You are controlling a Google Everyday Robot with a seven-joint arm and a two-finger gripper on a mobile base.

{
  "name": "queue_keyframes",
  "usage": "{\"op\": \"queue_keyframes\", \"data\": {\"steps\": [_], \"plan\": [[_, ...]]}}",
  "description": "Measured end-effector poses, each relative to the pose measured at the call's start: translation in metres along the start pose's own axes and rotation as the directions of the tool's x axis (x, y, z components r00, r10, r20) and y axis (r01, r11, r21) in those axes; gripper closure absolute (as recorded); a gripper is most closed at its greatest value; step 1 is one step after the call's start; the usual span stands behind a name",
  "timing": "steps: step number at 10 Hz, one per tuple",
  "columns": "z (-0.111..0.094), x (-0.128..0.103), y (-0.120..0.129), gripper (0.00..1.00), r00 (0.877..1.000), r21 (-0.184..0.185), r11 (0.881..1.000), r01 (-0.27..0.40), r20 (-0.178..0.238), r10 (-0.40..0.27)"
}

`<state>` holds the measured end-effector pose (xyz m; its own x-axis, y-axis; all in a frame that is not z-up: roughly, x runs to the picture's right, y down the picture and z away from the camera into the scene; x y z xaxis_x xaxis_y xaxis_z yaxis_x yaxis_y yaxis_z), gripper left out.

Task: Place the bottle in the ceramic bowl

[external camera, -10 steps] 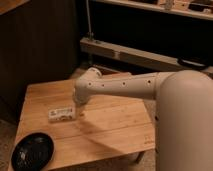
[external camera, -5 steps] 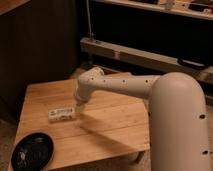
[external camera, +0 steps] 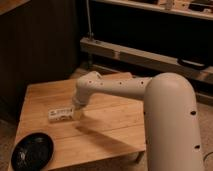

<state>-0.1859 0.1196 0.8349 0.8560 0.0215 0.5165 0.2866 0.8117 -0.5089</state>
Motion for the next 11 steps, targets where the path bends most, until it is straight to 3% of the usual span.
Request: {"op": "queue_keyframes", "data": {"steps": [6,11], "plan": [[0.026,-0.008,-0.001,0.37,1.0,-0.045,0.999,-0.012,-0.009,0.012],[0.038,-0.009,0.003,0.87,0.999,-0.083,0.996,-0.038,-0.017,0.037]]}}
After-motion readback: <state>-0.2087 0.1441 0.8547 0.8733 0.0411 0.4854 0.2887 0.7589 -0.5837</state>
